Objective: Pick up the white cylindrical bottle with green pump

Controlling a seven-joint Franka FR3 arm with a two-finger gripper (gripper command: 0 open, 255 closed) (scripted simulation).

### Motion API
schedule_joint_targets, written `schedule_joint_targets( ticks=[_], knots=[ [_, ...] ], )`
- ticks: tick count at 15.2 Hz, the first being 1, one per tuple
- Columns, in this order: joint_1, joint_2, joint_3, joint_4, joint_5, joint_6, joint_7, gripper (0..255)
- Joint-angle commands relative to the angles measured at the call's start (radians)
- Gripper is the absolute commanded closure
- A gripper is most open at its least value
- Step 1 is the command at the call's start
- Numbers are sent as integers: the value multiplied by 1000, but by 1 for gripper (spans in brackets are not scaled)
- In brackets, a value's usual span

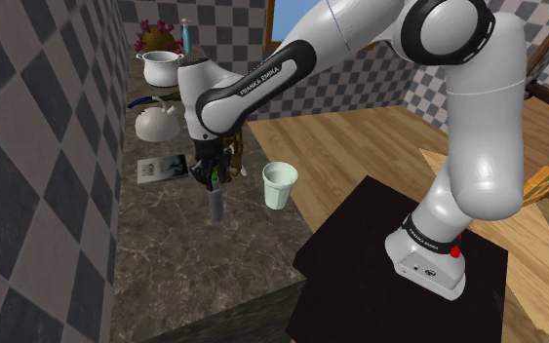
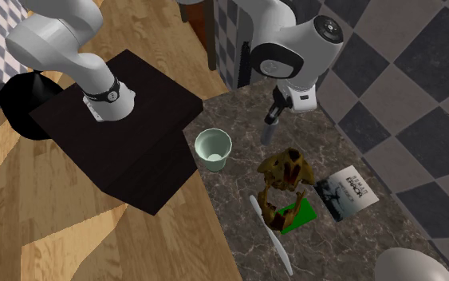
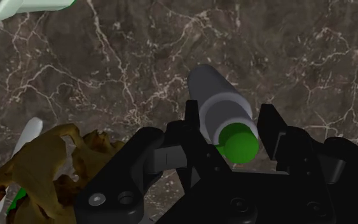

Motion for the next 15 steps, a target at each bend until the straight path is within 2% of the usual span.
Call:
schedule_joint_targets(
  ticks=[1, 15],
  knots=[
    [-2, -15, 3, 2, 4, -17, -1, 255],
    [-12, -101, 17, 47, 30, -146, -10, 255]
  ],
)
